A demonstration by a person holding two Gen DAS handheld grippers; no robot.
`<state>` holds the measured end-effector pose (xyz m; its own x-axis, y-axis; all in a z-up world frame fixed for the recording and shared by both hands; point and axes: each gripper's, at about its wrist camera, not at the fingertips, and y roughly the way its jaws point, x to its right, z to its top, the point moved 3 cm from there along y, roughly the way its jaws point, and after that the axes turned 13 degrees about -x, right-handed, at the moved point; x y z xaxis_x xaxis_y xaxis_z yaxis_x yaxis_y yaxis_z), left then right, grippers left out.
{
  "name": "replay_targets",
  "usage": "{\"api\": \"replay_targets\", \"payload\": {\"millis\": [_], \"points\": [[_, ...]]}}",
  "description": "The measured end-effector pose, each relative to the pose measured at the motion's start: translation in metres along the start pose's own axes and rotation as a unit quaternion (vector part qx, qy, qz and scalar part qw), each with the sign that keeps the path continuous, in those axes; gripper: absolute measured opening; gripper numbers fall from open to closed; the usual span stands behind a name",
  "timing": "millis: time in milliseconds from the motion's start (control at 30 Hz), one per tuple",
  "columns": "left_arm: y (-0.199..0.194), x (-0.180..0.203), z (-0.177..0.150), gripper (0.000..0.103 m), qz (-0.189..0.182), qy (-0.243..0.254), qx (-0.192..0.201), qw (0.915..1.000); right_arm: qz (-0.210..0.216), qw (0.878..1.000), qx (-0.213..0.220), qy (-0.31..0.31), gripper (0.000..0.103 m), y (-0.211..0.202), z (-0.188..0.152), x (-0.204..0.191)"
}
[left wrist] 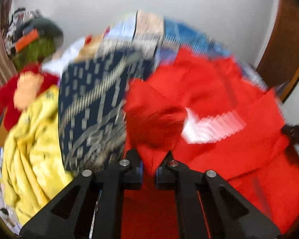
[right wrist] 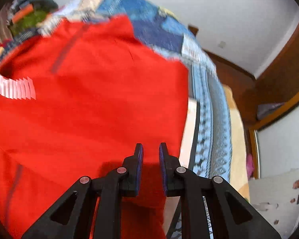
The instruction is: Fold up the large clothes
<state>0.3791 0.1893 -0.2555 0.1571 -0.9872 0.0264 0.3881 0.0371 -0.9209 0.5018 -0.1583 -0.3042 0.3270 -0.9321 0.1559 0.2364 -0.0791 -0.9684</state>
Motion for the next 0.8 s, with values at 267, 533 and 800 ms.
{"api": "replay_targets", "payload": {"millis": [267,533,800], "points": [[0.037,-0.023,-0.049,0.072,0.027,-0.016,-0.058,0.9978,-0.030,0.999,0.019,-0.020,0.017,-0.004,-0.014,0.001],[0.012,-0.035,-0.072,0.075,0.054,0.020,-0.066,0.9961,-0.030,0.998,0.021,0.049,0.100,-0.007,-0.036,0.043],[-0.052,-0.001,-0.016,0.086,0.030,0.053,0.013,0.9980,0.063,0.992,0.065,0.083,0.100,-0.063,-0.023,0.063]]}}
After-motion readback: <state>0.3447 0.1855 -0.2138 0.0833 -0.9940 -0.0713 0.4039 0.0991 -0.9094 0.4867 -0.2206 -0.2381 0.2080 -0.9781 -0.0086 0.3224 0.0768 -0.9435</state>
